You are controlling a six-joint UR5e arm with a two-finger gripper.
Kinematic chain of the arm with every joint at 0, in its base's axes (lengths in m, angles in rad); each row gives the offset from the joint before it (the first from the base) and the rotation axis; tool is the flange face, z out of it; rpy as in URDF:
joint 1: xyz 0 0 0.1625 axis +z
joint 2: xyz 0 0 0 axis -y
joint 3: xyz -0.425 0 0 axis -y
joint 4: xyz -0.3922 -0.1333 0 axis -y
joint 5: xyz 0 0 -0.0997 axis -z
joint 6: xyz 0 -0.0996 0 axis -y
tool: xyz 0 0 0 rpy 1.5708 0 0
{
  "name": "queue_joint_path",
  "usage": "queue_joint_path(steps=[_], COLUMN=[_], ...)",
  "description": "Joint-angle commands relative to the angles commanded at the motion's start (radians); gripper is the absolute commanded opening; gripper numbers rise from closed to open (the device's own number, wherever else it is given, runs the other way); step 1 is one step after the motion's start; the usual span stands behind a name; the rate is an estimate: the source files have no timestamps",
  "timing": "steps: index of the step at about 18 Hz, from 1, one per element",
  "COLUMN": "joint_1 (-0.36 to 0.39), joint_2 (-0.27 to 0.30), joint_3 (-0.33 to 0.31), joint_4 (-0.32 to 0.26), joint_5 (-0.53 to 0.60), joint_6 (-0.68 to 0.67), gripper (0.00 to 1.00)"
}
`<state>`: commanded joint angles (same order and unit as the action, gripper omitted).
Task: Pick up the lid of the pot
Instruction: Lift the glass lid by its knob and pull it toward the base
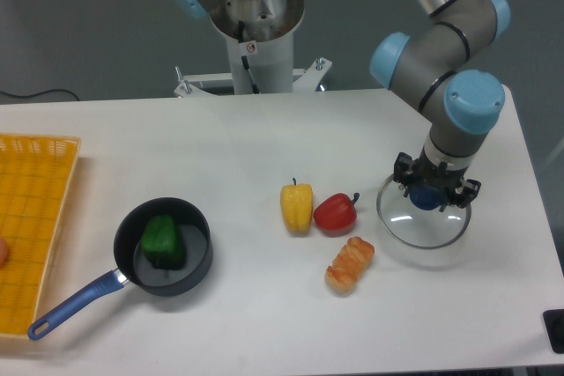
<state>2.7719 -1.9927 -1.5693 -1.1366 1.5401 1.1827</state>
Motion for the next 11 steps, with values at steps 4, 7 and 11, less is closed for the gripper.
queue_joint_path(steps=[4, 7, 11], joint_1=[-0.002, -0.015, -0.040], joint_2=[0.044, 0.066, 0.083], joint_3=[0.000, 0.000, 0.000], joint_4=[-0.052, -0.081, -0.129], joint_5=[-0.020, -0.023, -0.023], joint_6=[0.000, 0.000, -0.011], gripper=[0.60, 0.60, 0.60])
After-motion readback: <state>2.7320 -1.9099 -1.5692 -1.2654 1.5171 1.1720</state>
